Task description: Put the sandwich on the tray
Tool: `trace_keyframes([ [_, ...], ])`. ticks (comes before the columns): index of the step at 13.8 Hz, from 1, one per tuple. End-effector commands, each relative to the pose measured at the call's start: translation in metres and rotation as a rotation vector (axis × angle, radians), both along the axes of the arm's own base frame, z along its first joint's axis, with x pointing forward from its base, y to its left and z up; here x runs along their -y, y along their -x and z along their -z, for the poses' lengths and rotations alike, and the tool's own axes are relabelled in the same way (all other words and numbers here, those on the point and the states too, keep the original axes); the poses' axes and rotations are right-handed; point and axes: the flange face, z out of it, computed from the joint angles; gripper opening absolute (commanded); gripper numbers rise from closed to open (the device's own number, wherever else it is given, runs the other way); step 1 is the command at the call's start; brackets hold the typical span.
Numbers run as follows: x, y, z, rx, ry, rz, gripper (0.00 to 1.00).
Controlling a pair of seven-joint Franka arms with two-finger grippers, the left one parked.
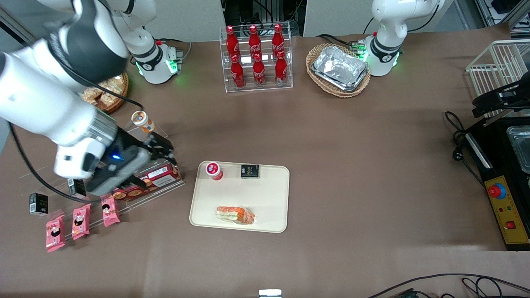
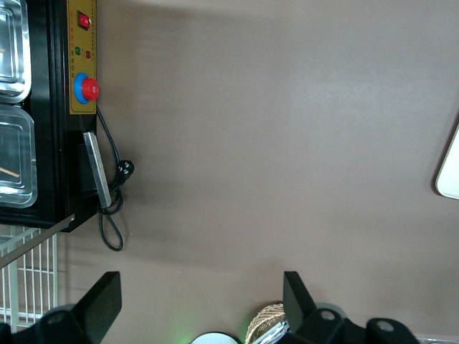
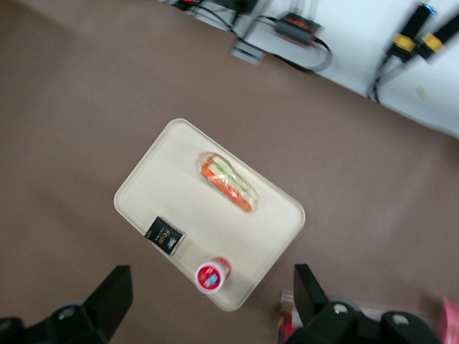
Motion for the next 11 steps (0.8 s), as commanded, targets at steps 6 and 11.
trace_keyframes([
  [6, 0.114, 0.086, -0.091, -0.136, 0.252, 0.37, 1.0],
  [11, 0.229, 0.081, -0.044, -0.169, 0.264, 0.35, 1.0],
])
